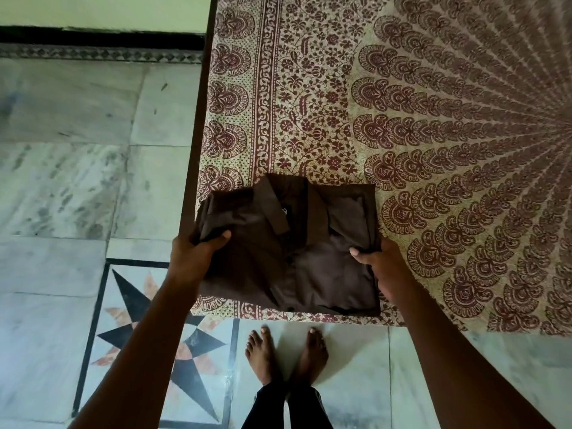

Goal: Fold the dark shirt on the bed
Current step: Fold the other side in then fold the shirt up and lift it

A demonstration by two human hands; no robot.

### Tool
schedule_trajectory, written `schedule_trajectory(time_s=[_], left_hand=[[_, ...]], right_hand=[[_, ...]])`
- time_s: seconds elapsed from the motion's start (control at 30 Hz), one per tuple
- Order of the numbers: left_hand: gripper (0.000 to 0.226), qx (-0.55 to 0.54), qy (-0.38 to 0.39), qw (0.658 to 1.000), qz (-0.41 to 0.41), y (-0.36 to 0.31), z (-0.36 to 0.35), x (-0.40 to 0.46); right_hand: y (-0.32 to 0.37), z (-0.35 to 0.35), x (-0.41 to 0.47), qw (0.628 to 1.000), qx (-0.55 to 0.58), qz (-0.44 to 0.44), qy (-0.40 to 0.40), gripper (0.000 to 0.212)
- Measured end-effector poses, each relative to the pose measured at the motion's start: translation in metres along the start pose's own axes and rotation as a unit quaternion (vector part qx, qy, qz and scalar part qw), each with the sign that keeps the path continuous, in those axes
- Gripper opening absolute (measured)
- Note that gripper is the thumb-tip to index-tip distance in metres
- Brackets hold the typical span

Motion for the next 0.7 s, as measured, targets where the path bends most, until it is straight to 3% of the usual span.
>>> schedule_trajectory(time_s=[0.13, 0.23, 0.47, 0.53, 0.63, 0.7], left_hand=[[0.033, -0.047, 0.036, 0.998, 0.037, 0.012, 0.004, 0.013], [0.04, -0.009, 0.054, 0.998, 0.016, 0.024, -0.006, 0.027], [0.019, -0.062, 0.071, 0.995, -0.03, 0.009, 0.0, 0.029], [0.027, -0.025, 0.054, 0.998, -0.021, 0.019, 0.001, 0.029], [0.052, 0.151, 0.019, 0.985, -0.088, 0.033, 0.005, 0.037], [0.073, 0.149, 0.046, 0.984, -0.081, 0.037, 0.009, 0.033]], right_hand=[[-0.006, -0.004, 0.003, 1.0, 0.009, -0.001, 0.005, 0.031], [-0.02, -0.008, 0.01, 1.0, -0.005, -0.007, -0.013, 0.03], [-0.008, -0.006, -0.002, 0.998, 0.031, 0.027, -0.043, 0.024], [-0.016, -0.004, -0.001, 0.998, 0.002, 0.023, -0.056, 0.026], [-0.027, -0.003, -0.004, 0.995, -0.075, 0.01, -0.07, 0.048], [-0.024, -0.001, -0.012, 0.995, -0.086, 0.011, -0.056, 0.06]])
Point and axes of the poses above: each hand's wrist, its own x-axis towards the middle knuckle, its own z-axis out of the back of the hand, y = z × x, the point moved 6 cm from there along x, towards the middle knuckle, and after that the axes turned 15 degrees about -y, right-handed, at the moved point
